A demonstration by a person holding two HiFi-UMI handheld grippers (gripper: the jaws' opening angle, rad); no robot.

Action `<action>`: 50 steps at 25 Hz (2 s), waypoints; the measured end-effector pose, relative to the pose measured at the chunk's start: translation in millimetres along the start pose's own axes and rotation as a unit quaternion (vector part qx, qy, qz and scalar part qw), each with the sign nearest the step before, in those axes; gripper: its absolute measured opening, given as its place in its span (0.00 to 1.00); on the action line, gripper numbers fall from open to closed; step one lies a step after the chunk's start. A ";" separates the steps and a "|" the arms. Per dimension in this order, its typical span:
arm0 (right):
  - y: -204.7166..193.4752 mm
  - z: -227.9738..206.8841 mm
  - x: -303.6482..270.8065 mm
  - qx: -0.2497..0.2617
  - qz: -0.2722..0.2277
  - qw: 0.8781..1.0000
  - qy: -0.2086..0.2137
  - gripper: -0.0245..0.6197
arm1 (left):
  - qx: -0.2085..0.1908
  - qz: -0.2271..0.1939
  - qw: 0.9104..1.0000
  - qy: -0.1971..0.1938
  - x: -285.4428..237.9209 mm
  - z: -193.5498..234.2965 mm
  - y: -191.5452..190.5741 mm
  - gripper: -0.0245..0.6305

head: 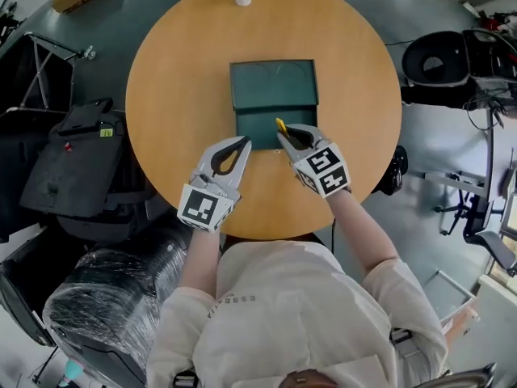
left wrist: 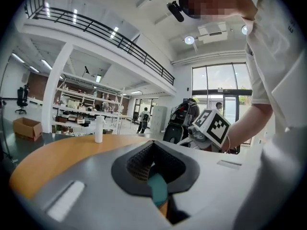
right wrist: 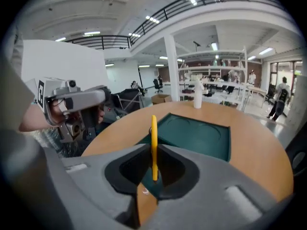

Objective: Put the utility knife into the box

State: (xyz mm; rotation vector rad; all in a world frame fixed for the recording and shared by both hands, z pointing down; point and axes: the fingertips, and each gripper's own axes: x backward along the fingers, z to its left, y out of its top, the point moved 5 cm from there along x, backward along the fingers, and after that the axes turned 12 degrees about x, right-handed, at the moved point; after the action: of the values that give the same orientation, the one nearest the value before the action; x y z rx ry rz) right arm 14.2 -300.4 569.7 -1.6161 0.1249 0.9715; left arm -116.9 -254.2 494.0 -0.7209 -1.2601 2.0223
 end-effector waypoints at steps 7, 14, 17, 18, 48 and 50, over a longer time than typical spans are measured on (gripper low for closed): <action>-34.0 -13.3 -63.8 -0.005 0.108 0.994 0.031 0.09 | 0.008 -0.016 0.999 0.031 -4.3 39.8 -12.9 0.06; -66.5 -16.9 -100.1 0.010 0.221 0.972 0.073 0.10 | 0.031 -0.002 0.999 0.030 -8.6 54.9 -22.9 0.06; -67.4 -15.9 -101.4 0.005 0.225 0.970 0.092 0.10 | 0.034 -0.001 0.999 0.026 -9.2 53.7 -22.7 0.06; -66.9 -15.5 -101.6 0.000 0.222 0.970 0.099 0.11 | 0.032 -0.002 0.999 0.025 -9.4 53.7 -22.2 0.06; 49.5 15.5 221.5 0.056 -0.299 0.940 -0.158 0.03 | -0.058 -0.095 0.992 0.065 46.3 -126.4 64.0 0.06; 46.1 22.9 232.2 0.056 -0.300 0.939 -0.157 0.03 | -0.057 -0.099 0.991 0.067 57.2 -134.5 61.7 0.06</action>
State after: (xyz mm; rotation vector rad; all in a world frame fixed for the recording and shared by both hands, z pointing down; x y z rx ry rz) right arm 126.7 -198.8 386.4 -1.2555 -0.5002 0.7090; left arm -69.8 -156.0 378.6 -0.7416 -1.3210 1.7256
